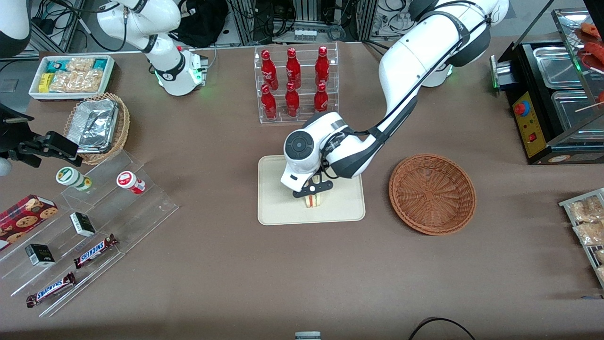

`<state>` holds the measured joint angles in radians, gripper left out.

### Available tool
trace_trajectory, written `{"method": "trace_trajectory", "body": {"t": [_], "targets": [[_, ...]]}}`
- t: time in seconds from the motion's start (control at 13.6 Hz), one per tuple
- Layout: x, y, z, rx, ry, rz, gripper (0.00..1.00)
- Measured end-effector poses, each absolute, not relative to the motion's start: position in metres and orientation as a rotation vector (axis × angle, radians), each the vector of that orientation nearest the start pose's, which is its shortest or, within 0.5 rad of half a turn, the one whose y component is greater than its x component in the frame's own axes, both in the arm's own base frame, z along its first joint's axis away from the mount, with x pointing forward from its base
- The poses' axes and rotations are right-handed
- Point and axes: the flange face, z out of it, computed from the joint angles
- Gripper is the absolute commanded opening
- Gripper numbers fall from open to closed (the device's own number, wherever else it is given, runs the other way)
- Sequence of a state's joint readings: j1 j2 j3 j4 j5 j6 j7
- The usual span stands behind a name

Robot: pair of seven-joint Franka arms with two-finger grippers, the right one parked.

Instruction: Place sandwich from basket to tray

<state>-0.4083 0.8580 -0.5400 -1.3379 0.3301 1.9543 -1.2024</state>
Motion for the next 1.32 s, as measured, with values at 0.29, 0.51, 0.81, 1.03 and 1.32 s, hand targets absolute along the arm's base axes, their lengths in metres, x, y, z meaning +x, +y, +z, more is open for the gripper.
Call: {"method": "trace_trajectory", "body": {"t": [0.29, 0.51, 0.81, 1.03, 1.32], "targets": [[0.515, -0.511, 0.330, -3.065, -0.390, 0.130, 1.00], [0.527, -0.479, 0.389, -3.026, -0.418, 0.070, 1.00], [0.549, -0.421, 0.424, -2.945, -0.466, 0.096, 1.00], [0.572, -0.358, 0.441, -2.944, -0.425, 0.175, 1.00], [0.579, -0.289, 0.446, -2.929, -0.378, 0.230, 1.00]]}}
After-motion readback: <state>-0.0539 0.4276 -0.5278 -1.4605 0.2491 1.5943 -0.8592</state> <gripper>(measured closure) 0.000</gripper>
